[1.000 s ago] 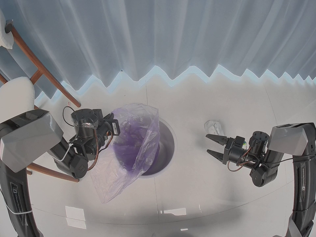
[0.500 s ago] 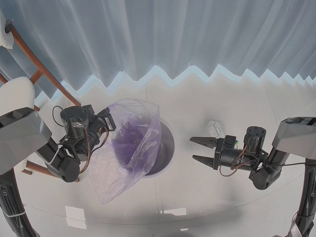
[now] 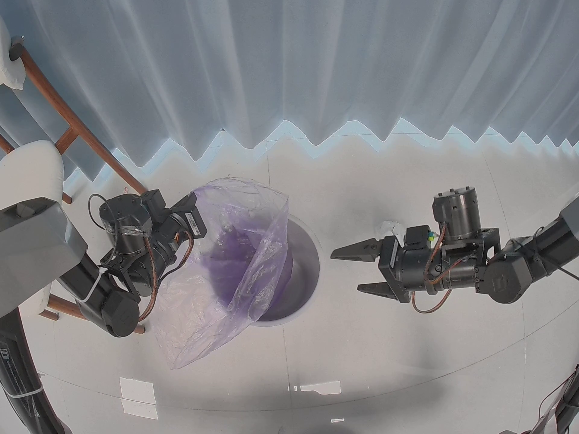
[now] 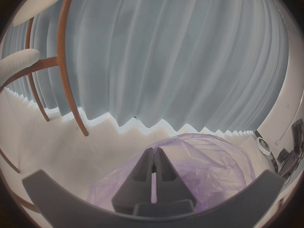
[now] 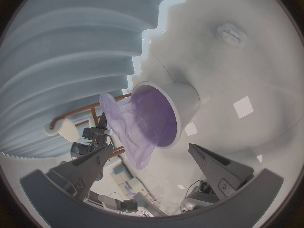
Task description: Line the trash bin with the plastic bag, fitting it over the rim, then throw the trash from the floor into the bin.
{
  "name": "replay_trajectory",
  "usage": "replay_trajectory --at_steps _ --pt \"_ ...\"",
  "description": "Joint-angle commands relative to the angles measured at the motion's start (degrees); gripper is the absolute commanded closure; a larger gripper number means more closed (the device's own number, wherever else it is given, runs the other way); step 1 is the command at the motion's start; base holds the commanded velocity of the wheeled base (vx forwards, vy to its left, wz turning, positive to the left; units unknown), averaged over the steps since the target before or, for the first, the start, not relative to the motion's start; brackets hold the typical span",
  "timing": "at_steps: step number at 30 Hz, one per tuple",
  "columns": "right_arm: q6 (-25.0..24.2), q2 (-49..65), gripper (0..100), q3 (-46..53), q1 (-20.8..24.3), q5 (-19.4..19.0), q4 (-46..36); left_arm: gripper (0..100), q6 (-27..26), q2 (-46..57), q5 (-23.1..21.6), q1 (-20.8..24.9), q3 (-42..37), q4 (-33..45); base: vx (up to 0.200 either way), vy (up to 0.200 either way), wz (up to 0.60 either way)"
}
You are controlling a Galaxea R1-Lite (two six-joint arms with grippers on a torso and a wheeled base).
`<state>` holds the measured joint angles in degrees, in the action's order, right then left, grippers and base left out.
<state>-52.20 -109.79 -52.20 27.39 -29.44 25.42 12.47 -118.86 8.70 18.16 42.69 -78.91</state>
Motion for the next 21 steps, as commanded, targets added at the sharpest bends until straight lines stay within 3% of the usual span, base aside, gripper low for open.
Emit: replay_trajectory --at_steps 1,9,12,21 --pt "6.06 3.53 0 -9.59 8.47 6.94 -8.02 100 -0.08 -0.59 -0.27 1.52 -1.03 -0.89 0.0 0.0 0.0" --pt "6.06 -4.21 0 -12.22 15.85 12.65 -7.93 100 -0.17 -1.64 0.0 2.14 -1.21 -1.86 0.0 0.0 0.0" --pt "6.23 -6.23 0 -12.58 16.64 15.2 -7.93 100 -0.25 -1.73 0.35 2.14 -1.12 -2.48 0.0 0.0 0.0" --pt "6.32 -8.16 0 -14.51 16.38 16.26 -8.02 100 -0.25 -1.73 0.44 2.14 -1.12 -2.48 0.0 0.0 0.0"
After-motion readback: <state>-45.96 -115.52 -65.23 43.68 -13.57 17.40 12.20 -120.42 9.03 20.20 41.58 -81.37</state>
